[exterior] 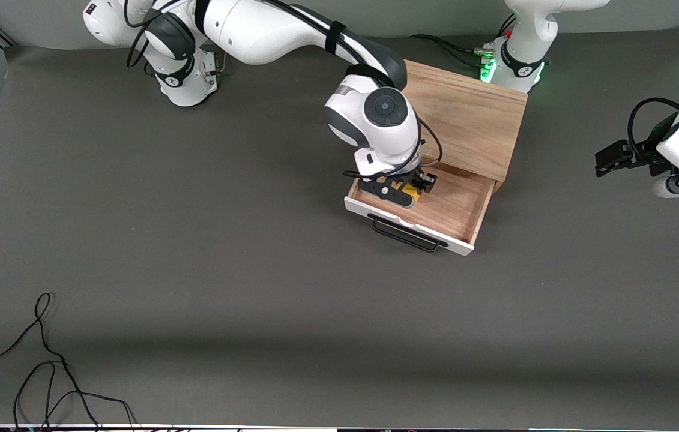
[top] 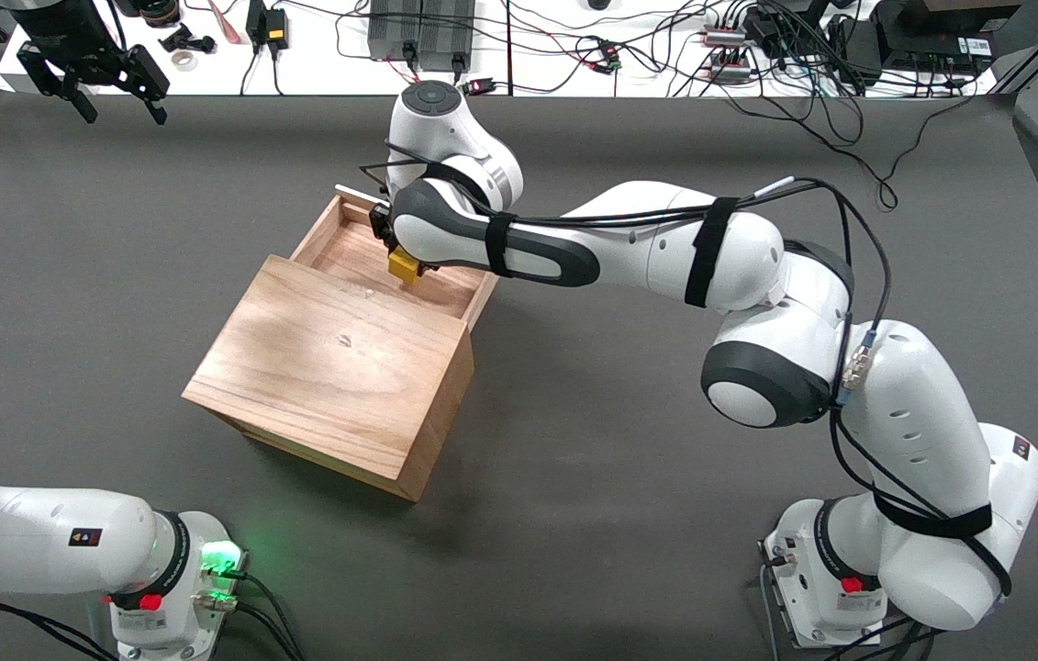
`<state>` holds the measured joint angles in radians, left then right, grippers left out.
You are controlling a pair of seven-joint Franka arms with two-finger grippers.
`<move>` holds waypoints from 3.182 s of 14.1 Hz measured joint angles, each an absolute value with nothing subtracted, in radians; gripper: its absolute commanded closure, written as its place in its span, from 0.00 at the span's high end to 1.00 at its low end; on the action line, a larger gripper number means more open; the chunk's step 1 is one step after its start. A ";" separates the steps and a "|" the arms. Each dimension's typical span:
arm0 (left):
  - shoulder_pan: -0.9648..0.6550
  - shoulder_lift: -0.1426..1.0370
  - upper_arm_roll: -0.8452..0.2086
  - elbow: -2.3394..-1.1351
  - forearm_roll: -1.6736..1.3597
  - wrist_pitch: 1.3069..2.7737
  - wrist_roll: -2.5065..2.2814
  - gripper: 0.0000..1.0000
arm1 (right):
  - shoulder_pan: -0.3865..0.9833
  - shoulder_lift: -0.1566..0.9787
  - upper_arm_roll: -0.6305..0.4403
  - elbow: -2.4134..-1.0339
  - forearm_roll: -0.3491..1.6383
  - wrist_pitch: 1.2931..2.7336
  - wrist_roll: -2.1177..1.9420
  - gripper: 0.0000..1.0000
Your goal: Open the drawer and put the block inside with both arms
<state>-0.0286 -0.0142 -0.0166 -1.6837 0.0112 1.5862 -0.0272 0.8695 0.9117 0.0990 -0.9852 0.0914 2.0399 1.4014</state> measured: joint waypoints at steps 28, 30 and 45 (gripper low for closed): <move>-0.034 -0.026 -0.010 -1.679 0.013 1.582 0.009 1.00 | 0.659 0.568 0.074 -1.035 -0.006 1.639 1.055 1.00; -0.034 -0.026 -0.011 -1.679 0.013 1.581 0.009 1.00 | 0.559 0.482 0.073 -1.130 -0.005 1.633 0.939 1.00; -0.037 -0.024 -0.012 -1.680 0.013 1.581 0.009 1.00 | 0.244 -0.028 -0.129 -1.714 0.019 1.707 0.253 1.00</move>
<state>-0.0372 -0.0235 -0.0116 -1.6799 0.0127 1.5806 0.0094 0.2439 -0.0276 -0.1286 -1.7140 0.0188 1.7074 0.2530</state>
